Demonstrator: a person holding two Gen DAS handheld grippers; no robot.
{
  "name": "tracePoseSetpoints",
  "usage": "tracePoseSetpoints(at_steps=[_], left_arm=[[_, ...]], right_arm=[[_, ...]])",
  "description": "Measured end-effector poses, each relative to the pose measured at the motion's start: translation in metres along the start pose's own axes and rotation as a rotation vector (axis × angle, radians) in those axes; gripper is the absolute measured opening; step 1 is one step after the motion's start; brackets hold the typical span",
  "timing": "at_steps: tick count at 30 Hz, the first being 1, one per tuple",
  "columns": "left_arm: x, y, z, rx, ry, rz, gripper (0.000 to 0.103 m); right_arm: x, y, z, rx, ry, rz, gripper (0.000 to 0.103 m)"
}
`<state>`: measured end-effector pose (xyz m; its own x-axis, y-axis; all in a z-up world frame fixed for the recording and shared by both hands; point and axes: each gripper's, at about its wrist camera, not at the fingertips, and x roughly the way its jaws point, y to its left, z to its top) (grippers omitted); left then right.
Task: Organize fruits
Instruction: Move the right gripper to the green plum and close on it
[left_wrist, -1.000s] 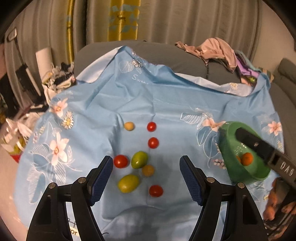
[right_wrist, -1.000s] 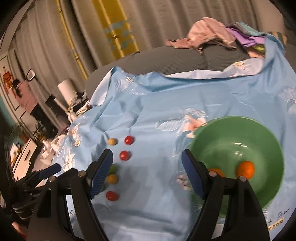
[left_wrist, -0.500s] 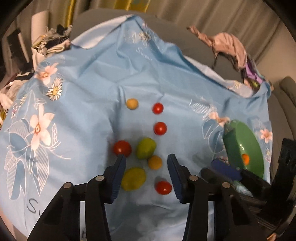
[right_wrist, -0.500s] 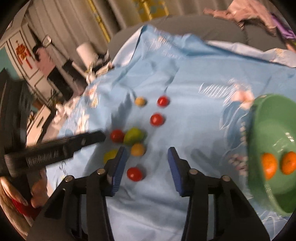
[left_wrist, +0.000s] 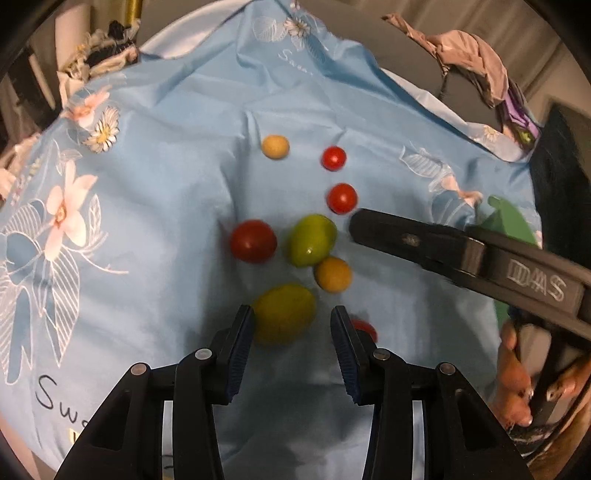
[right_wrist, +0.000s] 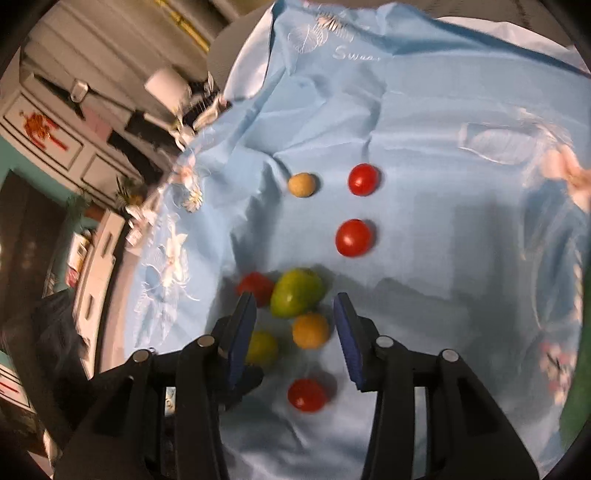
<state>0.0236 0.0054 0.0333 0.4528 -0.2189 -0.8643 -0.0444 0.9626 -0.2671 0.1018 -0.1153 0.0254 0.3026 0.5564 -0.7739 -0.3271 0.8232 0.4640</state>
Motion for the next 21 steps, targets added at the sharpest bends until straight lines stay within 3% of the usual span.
tracePoseSetpoints(at_steps=[3,10,16,21], left_arm=[[-0.001,-0.002,0.000,0.020,-0.006,0.000,0.043],[0.006,0.006,0.003,-0.011,-0.003,0.022,0.043],[0.022,0.001,0.005,-0.029,0.043,0.018,0.043],[0.027,0.002,0.009,-0.048,0.014,0.050,0.043]], right_arm=[[0.020,0.005,0.011,-0.015,0.037,-0.053,0.045],[0.049,0.013,0.015,-0.048,0.083,-0.075,0.045],[0.051,0.018,0.013,-0.089,0.054,-0.117,0.039],[0.048,0.011,0.011,-0.079,0.037,-0.088,0.039]])
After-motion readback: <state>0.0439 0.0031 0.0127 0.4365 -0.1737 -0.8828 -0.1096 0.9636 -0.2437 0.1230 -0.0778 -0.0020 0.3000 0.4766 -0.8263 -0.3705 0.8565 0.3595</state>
